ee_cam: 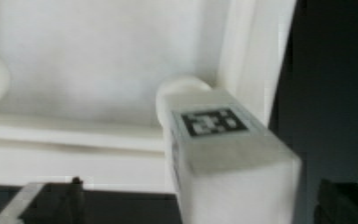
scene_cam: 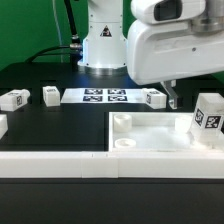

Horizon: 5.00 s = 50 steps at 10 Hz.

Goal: Assemble square table

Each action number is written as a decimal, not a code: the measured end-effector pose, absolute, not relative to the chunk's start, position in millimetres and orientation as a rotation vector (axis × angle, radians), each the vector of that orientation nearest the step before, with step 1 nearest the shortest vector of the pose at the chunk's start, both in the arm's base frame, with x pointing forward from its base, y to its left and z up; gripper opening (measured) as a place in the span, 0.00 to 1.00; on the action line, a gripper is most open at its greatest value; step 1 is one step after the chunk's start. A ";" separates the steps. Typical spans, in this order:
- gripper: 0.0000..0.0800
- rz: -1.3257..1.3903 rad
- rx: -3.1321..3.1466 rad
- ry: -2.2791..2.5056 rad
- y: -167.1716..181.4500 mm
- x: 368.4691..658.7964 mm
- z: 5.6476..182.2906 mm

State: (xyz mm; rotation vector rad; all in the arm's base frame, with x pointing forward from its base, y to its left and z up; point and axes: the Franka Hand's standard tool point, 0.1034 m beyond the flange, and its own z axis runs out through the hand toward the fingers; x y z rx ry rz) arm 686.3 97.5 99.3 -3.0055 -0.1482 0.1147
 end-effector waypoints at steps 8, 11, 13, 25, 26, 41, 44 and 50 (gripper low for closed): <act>0.66 0.102 -3.005 -0.127 108.8 686.6 75.7; 0.37 0.114 -3.018 0.119 104.0 687.5 75.7; 0.37 0.115 -3.011 0.325 103.1 688.2 75.3; 0.47 -0.073 -2.345 1.726 97.3 675.5 71.2; 0.64 -0.073 -2.347 1.724 98.0 675.4 71.3; 0.36 -0.168 -3.030 0.106 92.4 677.0 81.1; 0.36 -0.148 -2.990 0.396 94.9 676.5 80.6; 0.36 -0.029 -2.391 1.741 99.5 675.6 77.8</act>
Offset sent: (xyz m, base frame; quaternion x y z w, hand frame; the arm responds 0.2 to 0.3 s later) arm 0.0139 0.0143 -0.0173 -0.0012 0.0116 0.0222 0.9997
